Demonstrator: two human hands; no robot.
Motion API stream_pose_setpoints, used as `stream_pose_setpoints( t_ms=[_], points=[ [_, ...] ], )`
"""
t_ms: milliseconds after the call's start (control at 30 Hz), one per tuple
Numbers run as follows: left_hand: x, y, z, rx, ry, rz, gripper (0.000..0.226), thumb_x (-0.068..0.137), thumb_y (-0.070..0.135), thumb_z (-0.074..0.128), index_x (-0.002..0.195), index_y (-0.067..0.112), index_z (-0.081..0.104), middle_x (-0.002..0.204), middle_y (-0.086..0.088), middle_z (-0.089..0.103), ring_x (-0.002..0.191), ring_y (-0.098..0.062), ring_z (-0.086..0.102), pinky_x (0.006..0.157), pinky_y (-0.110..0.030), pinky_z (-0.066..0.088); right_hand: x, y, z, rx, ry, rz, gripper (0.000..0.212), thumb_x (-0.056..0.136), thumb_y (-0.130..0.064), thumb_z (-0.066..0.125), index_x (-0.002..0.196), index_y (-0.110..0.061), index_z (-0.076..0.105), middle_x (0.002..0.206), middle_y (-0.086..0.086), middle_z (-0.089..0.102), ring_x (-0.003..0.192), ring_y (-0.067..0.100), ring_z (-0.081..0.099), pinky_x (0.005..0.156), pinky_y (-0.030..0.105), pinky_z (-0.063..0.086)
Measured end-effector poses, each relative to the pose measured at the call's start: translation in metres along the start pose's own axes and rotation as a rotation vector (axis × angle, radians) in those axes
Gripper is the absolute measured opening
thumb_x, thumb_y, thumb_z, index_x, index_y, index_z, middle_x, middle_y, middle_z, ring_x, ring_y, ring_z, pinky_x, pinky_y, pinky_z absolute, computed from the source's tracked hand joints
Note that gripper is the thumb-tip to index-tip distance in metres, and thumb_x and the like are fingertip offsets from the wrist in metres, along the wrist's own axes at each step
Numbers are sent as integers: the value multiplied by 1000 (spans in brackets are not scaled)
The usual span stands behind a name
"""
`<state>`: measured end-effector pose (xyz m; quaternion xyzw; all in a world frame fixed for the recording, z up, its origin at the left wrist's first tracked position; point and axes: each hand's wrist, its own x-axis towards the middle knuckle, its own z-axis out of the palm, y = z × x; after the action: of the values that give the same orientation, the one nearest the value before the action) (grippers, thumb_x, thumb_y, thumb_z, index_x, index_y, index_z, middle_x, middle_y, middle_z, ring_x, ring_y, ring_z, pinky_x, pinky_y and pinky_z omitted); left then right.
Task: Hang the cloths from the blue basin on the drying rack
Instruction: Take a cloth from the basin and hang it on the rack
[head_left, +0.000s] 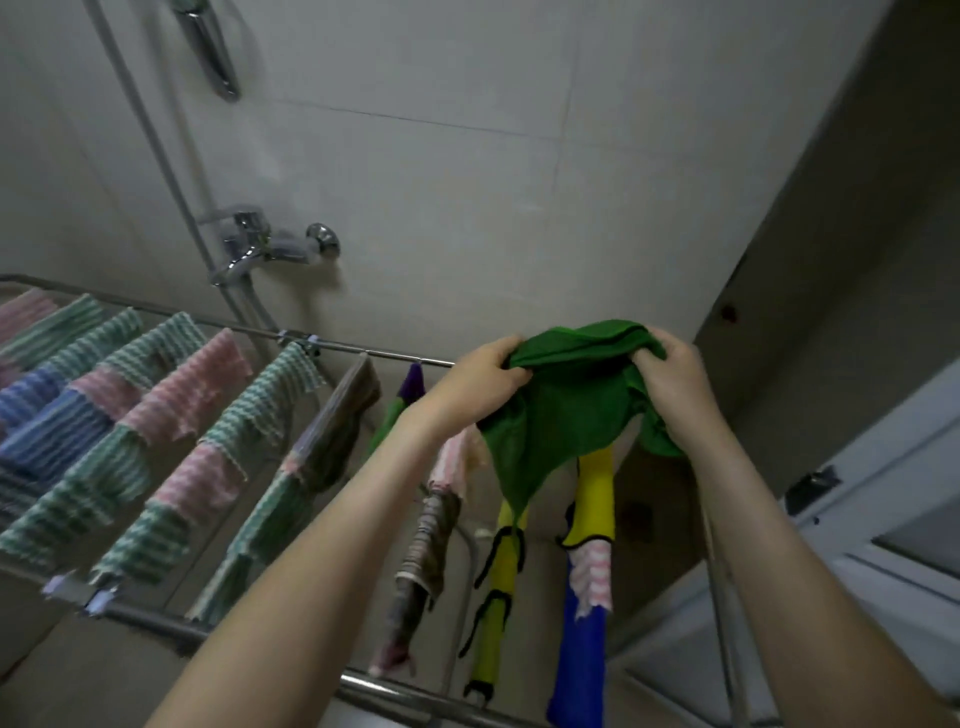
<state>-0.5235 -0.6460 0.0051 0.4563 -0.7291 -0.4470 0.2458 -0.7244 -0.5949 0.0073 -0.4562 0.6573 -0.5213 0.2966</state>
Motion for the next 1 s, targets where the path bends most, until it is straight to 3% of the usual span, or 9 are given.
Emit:
stream_pose_setpoints(
  t_ms=[133,267,400,433,500,600,800,900,1000],
  points=[
    [28,11,56,30,25,-76,30,93,14,50,119,23,61,114,-5,66,107,-23,60,96,-42,47,27,34,-42,-94,6,2,25,96,-9,45,114,-16,61,107,1,63,99,18,60,88,39,52],
    [44,19,83,-137,153,-132,46,93,3,45,132,26,54,124,-7,62,113,-25,58,93,-43,51,49,54,-54,-109,30,-7,17,95,-6,46,105,-11,58,99,4,61,92,19,59,72,29,50],
    [65,35,95,-309,234,-132,49,97,0,37,136,28,50,128,-3,52,105,-25,57,66,-40,60,65,65,-57,0,149,-45,18,91,2,45,100,-15,46,93,-3,53,86,13,55,66,18,45],
    [71,36,96,-313,256,-107,50,97,-1,37,135,29,50,126,-2,53,105,-23,57,66,-39,60,66,65,-57,28,178,-76,22,89,5,44,99,-15,44,93,-4,51,84,9,54,66,13,44],
    [84,37,97,-287,293,-30,52,95,-2,37,133,30,51,123,1,55,111,-21,56,81,-40,58,71,70,-59,74,234,-138,30,85,11,43,100,-14,41,90,-6,49,81,4,51,67,8,42],
    [95,22,104,-110,287,37,62,90,-7,37,139,30,45,130,-2,55,119,-17,51,102,-32,45,70,88,-61,62,236,-161,40,79,17,42,101,-17,40,92,-7,48,84,2,51,74,13,43],
    [98,-48,132,177,73,-88,66,84,-9,46,144,18,39,135,-14,53,125,-30,49,100,-28,38,53,163,-55,-256,-95,40,41,81,12,48,89,-28,41,92,0,51,84,18,54,70,35,43],
    [101,-69,141,368,-195,-192,64,87,1,52,146,9,30,142,-19,40,130,-33,41,100,-25,33,43,188,-51,-384,-200,147,42,75,13,46,91,-26,41,91,0,46,83,24,51,68,37,42],
    [101,-79,149,415,-356,-223,64,86,13,60,144,9,32,135,-19,45,127,-30,42,96,-23,33,38,204,-45,-524,-323,115,48,71,13,46,95,-29,43,96,-2,45,94,19,44,75,35,40]
  ],
)
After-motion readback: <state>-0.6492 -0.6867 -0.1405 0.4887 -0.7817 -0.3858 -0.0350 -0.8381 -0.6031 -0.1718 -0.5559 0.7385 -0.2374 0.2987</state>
